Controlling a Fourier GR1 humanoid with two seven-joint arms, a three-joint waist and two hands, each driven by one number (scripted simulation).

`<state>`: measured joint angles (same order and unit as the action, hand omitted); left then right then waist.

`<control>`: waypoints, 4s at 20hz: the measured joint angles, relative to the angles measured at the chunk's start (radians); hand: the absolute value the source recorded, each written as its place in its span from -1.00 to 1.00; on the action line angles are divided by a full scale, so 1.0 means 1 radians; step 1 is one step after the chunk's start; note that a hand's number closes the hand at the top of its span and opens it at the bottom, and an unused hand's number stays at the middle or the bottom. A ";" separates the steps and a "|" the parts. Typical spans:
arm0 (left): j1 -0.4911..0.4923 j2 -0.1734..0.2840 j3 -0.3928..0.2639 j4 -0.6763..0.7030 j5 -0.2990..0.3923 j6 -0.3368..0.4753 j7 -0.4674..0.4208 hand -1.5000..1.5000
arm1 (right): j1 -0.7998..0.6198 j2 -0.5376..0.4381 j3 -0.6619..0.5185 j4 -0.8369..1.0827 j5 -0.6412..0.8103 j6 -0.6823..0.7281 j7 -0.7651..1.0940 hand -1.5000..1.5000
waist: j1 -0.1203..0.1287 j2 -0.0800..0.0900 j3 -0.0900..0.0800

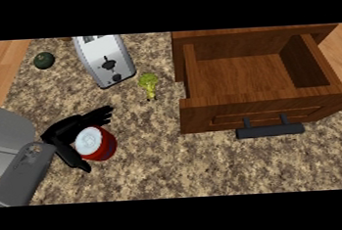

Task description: Pick up the can, place it into the drawer and close the drawer

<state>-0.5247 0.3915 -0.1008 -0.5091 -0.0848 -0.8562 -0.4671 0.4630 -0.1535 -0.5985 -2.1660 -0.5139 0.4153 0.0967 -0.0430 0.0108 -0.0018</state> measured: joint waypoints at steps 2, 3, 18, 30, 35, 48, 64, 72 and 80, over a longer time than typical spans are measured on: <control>-0.005 -0.006 -0.007 0.017 -0.001 0.009 -0.012 -1.00 | 0.008 -0.001 -0.010 0.004 -0.008 0.013 -0.005 -1.00 | -0.003 -0.001 0.001; -0.010 -0.008 -0.009 0.027 -0.002 0.014 -0.017 -1.00 | 0.014 0.001 -0.010 -0.004 -0.010 0.016 -0.001 -1.00 | -0.003 -0.001 0.001; -0.037 -0.081 -0.043 0.035 0.081 -0.044 0.054 1.00 | 0.044 0.029 -0.019 -0.026 -0.035 0.042 0.013 -1.00 | 0.008 -0.007 0.002; 0.011 -0.177 0.182 -0.008 0.338 0.231 0.083 1.00 | 0.082 0.062 -0.055 -0.062 -0.047 0.022 0.024 -1.00 | 0.063 -0.018 0.002; 0.015 -0.246 0.282 -0.089 0.406 0.501 0.052 1.00 | 0.099 0.082 -0.056 -0.095 -0.048 0.019 0.036 -1.00 | 0.064 -0.023 0.003; 0.026 -0.375 0.161 -0.696 0.389 0.954 0.400 1.00 | 0.068 0.121 -0.048 -0.131 -0.025 0.014 0.082 -1.00 | 0.053 -0.019 0.003; -0.249 -0.390 0.029 -0.794 0.315 1.254 0.652 1.00 | 0.020 0.122 -0.079 -0.122 -0.048 0.036 0.130 -1.00 | 0.030 -0.011 0.002; -0.439 -0.391 -0.034 -0.633 0.362 1.374 0.641 1.00 | -0.019 0.136 -0.061 -0.110 -0.011 0.039 0.133 -1.00 | 0.022 -0.009 0.002; -0.609 -0.391 -0.059 -0.461 0.440 1.426 0.604 1.00 | -0.035 0.135 -0.065 -0.112 -0.011 0.037 0.146 -1.00 | 0.015 -0.008 0.002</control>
<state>-1.1336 0.0002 -0.1596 -0.9700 0.3553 0.5699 0.1364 0.4281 -0.0184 -0.6637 -2.2778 -0.5245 0.4521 0.2423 -0.0276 0.0029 0.0004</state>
